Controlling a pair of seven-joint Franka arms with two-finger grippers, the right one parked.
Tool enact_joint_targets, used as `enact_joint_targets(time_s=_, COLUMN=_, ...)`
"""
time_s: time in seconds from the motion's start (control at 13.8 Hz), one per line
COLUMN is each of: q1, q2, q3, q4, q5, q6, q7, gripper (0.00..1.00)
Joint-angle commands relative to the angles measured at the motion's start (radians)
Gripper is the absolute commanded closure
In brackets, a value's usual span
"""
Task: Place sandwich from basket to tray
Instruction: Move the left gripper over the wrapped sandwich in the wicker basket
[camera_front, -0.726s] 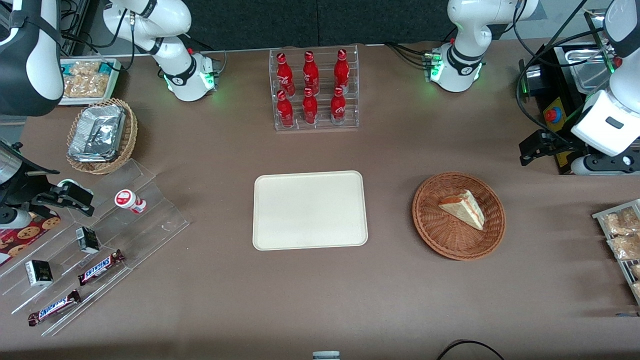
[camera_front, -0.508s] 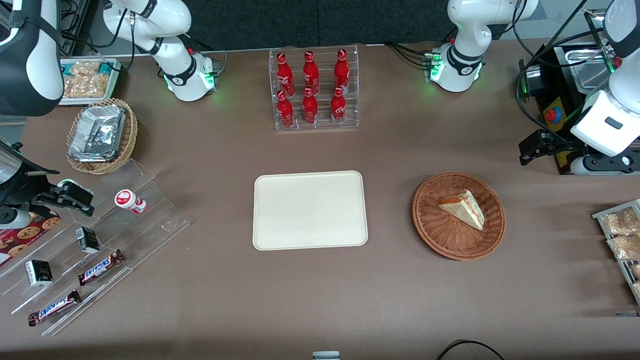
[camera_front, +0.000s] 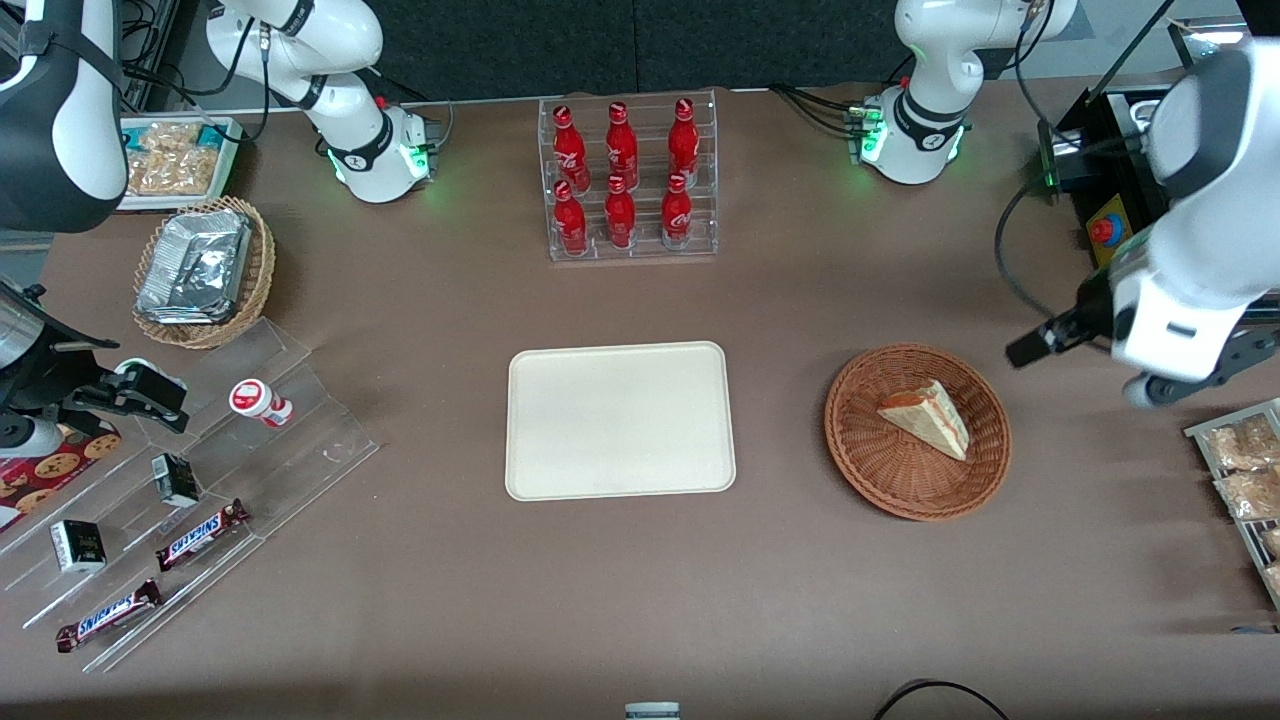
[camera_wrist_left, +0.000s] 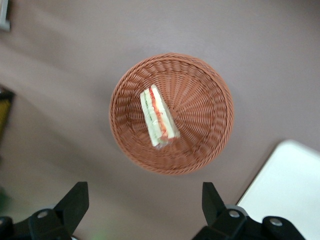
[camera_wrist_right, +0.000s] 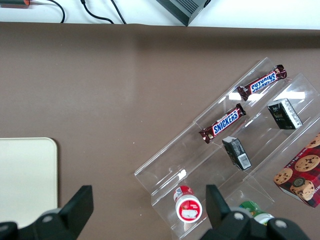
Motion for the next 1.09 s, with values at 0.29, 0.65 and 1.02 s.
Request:
enact_joint_targets(time_s=0.29, q1=-0.002, q2=-0.007, q3=-0.006, q4=-0.352, q5=-0.016, q6=0.412, q7=-0.434, gripper=0.00)
enact_joint_targets(time_s=0.65, q1=-0.002, q2=0.011, q3=-0.006, q4=-0.598, q5=-0.014, q6=0.742, q7=-0.470, gripper=0.00)
enact_joint_targets(time_s=1.02, q1=-0.002, q2=0.116, q3=-0.004, q4=-0.603, q5=-0.014, q6=0.808, q7=-0.474, gripper=0.00)
